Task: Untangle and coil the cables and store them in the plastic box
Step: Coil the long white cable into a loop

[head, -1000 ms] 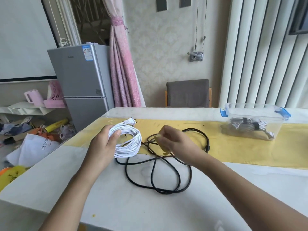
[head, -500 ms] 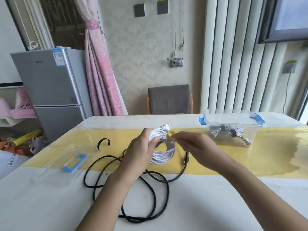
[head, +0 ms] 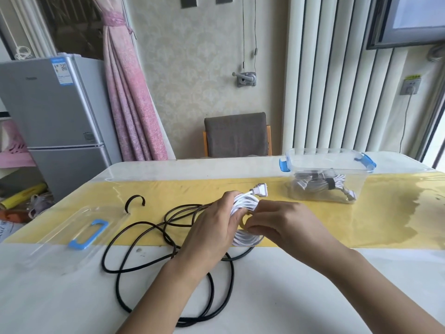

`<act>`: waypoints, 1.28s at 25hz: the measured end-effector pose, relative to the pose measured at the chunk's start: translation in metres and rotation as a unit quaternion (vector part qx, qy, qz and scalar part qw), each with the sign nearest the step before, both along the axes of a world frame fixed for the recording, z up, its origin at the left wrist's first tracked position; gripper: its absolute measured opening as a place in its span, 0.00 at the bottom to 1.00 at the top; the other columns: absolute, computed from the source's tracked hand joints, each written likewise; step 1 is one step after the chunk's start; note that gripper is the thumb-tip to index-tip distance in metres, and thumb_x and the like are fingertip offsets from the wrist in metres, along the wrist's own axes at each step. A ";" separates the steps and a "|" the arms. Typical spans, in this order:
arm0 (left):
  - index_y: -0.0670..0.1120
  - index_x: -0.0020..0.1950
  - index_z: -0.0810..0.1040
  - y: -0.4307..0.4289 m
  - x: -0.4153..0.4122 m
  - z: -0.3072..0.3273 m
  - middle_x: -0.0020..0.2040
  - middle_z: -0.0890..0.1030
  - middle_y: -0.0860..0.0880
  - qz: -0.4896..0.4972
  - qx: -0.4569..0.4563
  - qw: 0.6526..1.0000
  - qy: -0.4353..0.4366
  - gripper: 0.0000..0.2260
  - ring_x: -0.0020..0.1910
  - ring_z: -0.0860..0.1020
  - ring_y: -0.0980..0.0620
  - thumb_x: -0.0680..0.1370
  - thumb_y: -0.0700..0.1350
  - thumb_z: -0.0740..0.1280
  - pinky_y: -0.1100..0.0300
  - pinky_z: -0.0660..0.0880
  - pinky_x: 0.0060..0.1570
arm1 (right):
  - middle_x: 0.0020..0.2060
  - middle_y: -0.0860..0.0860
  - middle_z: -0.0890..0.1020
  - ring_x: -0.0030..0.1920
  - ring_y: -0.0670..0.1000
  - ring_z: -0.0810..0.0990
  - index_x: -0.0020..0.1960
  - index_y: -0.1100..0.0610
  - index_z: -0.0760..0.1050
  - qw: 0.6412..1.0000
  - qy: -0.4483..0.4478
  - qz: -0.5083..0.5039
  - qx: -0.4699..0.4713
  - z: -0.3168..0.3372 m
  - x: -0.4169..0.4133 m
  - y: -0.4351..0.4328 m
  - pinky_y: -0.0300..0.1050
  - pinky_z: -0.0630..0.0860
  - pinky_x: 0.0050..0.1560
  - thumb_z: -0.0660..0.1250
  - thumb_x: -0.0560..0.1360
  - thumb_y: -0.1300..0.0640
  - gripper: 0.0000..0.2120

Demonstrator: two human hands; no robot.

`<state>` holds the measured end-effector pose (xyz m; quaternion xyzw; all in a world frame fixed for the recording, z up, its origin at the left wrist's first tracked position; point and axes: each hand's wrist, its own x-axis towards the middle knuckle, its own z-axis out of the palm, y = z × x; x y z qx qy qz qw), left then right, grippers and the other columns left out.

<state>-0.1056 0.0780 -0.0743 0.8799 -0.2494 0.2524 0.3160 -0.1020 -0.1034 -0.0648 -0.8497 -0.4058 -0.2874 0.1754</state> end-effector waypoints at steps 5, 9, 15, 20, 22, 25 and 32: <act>0.51 0.64 0.68 -0.001 -0.008 -0.005 0.49 0.78 0.56 -0.022 -0.017 1.000 0.012 0.14 0.47 0.76 0.57 0.80 0.54 0.56 0.57 0.74 0.45 | 0.34 0.46 0.70 0.30 0.48 0.65 0.41 0.54 0.69 0.997 -0.052 -0.042 0.036 -0.005 -0.004 0.005 0.39 0.63 0.25 0.71 0.70 0.58 0.09; 0.52 0.63 0.68 -0.006 -0.012 -0.010 0.53 0.80 0.54 -0.061 -0.025 0.997 0.028 0.13 0.53 0.78 0.55 0.80 0.53 0.55 0.53 0.75 0.48 | 0.35 0.47 0.65 0.29 0.49 0.58 0.41 0.53 0.59 0.992 -0.083 -0.083 0.044 -0.008 -0.008 0.015 0.40 0.60 0.22 0.73 0.68 0.62 0.21; 0.52 0.63 0.65 -0.009 -0.019 -0.005 0.49 0.82 0.51 -0.079 -0.034 0.996 0.035 0.15 0.47 0.80 0.53 0.80 0.57 0.54 0.52 0.75 0.43 | 0.47 0.50 0.75 0.25 0.53 0.72 0.53 0.55 0.66 0.982 -0.128 -0.131 0.044 -0.010 -0.009 0.014 0.39 0.62 0.17 0.70 0.63 0.58 0.21; 0.54 0.52 0.64 -0.012 -0.022 -0.003 0.44 0.81 0.54 -0.099 -0.116 0.987 0.054 0.11 0.43 0.80 0.58 0.77 0.60 0.57 0.58 0.75 0.40 | 0.32 0.48 0.74 0.23 0.50 0.67 0.46 0.55 0.64 0.972 -0.169 -0.154 0.049 -0.006 -0.012 0.012 0.36 0.52 0.24 0.62 0.67 0.50 0.12; 0.54 0.53 0.64 -0.014 -0.021 -0.006 0.41 0.80 0.56 -0.104 -0.161 0.980 0.047 0.13 0.40 0.79 0.60 0.77 0.61 0.56 0.64 0.74 0.37 | 0.31 0.49 0.73 0.23 0.51 0.67 0.45 0.55 0.64 0.971 -0.186 -0.141 0.050 -0.005 -0.013 0.012 0.36 0.54 0.25 0.70 0.66 0.54 0.16; 0.52 0.63 0.62 -0.021 -0.019 -0.013 0.42 0.83 0.52 -0.098 -0.203 0.972 0.061 0.22 0.42 0.81 0.55 0.77 0.66 0.54 0.57 0.76 0.40 | 0.32 0.49 0.74 0.25 0.50 0.69 0.44 0.55 0.64 0.965 -0.206 -0.157 0.040 -0.003 -0.015 0.014 0.37 0.55 0.26 0.69 0.67 0.55 0.14; 0.47 0.50 0.76 -0.021 -0.018 -0.010 0.38 0.82 0.57 -0.088 -0.210 0.971 0.068 0.17 0.38 0.80 0.58 0.80 0.58 0.55 0.62 0.75 0.37 | 0.34 0.49 0.73 0.26 0.50 0.70 0.43 0.56 0.67 0.968 -0.200 -0.150 0.028 -0.007 -0.014 0.014 0.37 0.58 0.26 0.63 0.72 0.52 0.08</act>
